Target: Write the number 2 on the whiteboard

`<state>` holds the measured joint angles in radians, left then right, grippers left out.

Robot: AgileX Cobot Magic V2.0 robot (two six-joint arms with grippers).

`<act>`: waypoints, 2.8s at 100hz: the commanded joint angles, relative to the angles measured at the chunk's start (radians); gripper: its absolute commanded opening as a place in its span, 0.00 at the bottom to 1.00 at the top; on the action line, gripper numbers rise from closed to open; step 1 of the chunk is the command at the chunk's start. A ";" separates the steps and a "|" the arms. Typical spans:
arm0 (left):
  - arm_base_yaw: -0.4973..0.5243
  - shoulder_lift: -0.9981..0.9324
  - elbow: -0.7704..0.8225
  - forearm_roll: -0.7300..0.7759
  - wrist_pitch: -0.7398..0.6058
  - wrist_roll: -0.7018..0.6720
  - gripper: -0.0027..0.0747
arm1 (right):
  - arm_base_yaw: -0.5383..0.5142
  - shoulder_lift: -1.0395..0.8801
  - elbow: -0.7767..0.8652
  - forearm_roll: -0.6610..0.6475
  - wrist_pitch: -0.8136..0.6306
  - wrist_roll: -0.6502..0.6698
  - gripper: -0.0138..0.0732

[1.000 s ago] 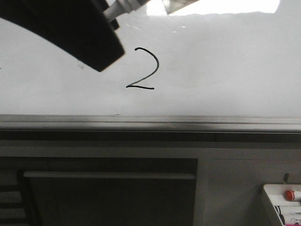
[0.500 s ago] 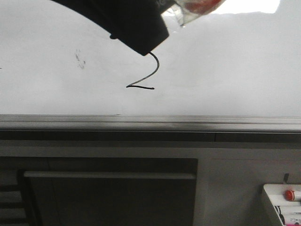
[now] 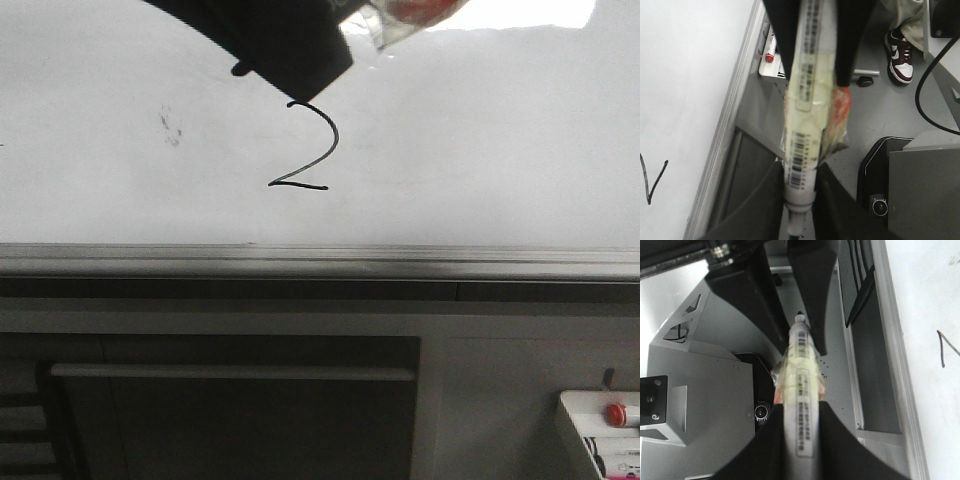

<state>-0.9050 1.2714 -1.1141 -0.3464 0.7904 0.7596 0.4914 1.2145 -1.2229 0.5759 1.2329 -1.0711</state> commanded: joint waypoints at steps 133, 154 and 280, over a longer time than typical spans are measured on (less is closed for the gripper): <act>0.713 -0.102 0.296 -0.004 -0.534 -0.334 0.02 | -0.241 -0.507 0.318 -0.290 -0.224 0.532 0.46; 0.713 -0.052 0.296 -0.006 -0.529 -0.334 0.02 | -0.241 -0.507 0.318 -0.290 -0.222 0.533 0.46; 0.732 -0.691 0.472 0.359 -0.301 -0.638 0.42 | -0.241 -0.802 0.532 -0.601 -0.526 1.145 0.21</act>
<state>-0.1767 0.6617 -0.7024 0.0363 0.6683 0.1485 0.2563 0.4608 -0.6967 0.0070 0.8253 0.0718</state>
